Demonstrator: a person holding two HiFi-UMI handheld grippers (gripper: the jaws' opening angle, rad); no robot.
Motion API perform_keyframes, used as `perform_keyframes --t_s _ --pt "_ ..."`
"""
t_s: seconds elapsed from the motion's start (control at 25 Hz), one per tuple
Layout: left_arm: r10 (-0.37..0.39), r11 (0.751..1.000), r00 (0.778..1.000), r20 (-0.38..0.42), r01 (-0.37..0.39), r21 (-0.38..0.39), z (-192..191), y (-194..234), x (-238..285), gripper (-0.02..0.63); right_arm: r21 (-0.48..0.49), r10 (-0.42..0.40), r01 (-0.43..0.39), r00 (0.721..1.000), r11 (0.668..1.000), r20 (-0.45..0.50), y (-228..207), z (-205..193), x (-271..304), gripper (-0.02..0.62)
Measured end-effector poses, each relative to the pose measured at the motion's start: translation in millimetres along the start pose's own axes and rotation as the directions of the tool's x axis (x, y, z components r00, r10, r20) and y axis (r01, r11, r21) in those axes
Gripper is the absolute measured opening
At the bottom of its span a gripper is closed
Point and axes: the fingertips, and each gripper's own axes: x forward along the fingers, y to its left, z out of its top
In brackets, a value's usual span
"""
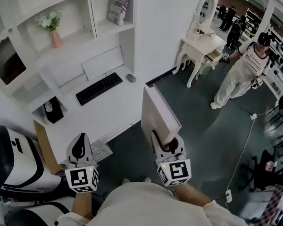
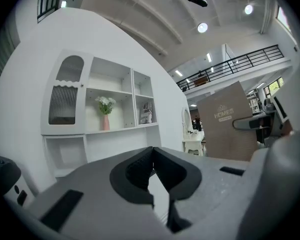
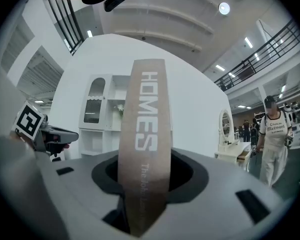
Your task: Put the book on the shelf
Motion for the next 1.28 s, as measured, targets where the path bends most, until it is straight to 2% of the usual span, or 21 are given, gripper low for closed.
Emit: perform_keyframes --t_s 0.8,1.28 --pt "0.086 0.996 0.996 -0.038 -0.086 -0.009 -8 -46 -6 0.005 0.013 0.078 -0.078 0.997 0.997 0.012 -42 -4 3 0.179" --pt "0.084 0.996 0.996 -0.019 -0.084 -0.014 -6 -39 37 0.005 0.006 0.086 -0.086 0.996 0.996 0.012 -53 -8 43 0.179"
